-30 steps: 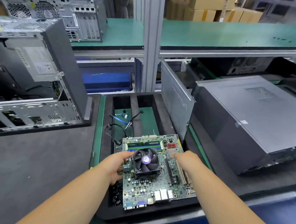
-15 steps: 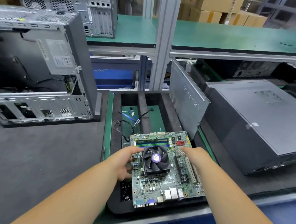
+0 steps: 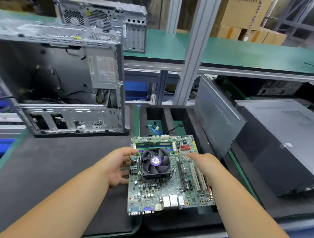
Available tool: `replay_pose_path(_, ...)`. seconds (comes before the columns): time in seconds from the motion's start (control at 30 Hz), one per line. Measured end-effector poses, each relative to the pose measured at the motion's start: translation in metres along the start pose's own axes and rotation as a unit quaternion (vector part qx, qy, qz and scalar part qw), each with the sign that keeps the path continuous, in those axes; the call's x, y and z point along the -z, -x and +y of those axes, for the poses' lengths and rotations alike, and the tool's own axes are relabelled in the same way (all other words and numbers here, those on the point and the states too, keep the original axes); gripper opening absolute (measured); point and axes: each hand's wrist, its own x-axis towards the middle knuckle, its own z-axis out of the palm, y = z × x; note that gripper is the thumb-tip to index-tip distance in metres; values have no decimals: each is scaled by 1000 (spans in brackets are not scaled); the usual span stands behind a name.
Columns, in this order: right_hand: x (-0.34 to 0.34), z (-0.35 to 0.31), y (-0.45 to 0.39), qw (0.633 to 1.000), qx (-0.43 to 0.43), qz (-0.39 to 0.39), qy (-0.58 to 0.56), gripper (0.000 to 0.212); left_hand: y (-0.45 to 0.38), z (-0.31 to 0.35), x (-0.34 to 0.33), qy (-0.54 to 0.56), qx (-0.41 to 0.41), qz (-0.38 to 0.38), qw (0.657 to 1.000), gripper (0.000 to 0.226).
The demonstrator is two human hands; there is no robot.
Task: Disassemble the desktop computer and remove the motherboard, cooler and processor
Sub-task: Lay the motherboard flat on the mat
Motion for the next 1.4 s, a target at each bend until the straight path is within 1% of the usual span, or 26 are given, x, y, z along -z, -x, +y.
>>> replay_pose_path(0.13, -49, -30, 18, 999, 31, -42, -6, 80, 20, 15, 61, 3, -20, 45, 999, 48)
replay_pose_path(0.27, -107, -56, 38, 994, 49, -94, 19, 73, 41, 20, 120, 6, -24, 88, 996, 42)
replay_pose_path(0.43, -173, -82, 58, 987, 68, -140, 42, 74, 57, 19, 185, 21, -28, 143, 989, 32)
replay_pose_path(0.57, -212, -96, 67, 982, 71, -159, 78, 72, 57, 14, 222, 35, -25, 163, 986, 33)
replay_pose_path(0.67, -233, -100, 69, 979, 68, -169, 88, 71, 52, 9, 241, 45, -19, 170, 984, 38)
replay_pose_path(0.77, -244, -101, 69, 979, 60, -171, 98, 68, 46, 8, 248, 62, -17, 158, 985, 40)
replay_pose_path(0.87, -250, -99, 67, 978, 57, -166, 113, 63, 36, 8, 253, 61, -10, 161, 985, 53)
replay_pose_path(0.93, -251, -99, 66, 977, 59, -156, 136, 60, 31, 8, 254, 51, -6, 169, 984, 59)
replay_pose_path(1.03, -252, -100, 66, 971, 65, -137, 184, 57, 25, 10, 256, 44, -4, 176, 983, 61)
replay_pose_path(1.13, -251, -103, 65, 952, 81, -142, 258, 44, 19, 12, 260, 22, -4, 189, 982, 64)
replay_pose_path(1.2, -251, -104, 62, 943, 93, -128, 294, 27, 15, 13, 264, -10, -12, 193, 981, 61)
replay_pose_path(1.23, -251, -105, 61, 940, 96, -113, 307, 23, 13, 13, 265, -34, -19, 197, 980, 59)
replay_pose_path(1.27, -250, -107, 60, 935, 100, -100, 324, 22, 11, 14, 267, -54, -26, 202, 978, 58)
replay_pose_path(1.37, -247, -114, 61, 901, 124, -91, 405, 20, 11, 20, 275, -73, -43, 212, 974, 67)
replay_pose_path(1.4, -247, -116, 60, 898, 137, -75, 411, 19, 11, 22, 279, -75, -56, 226, 970, 67)
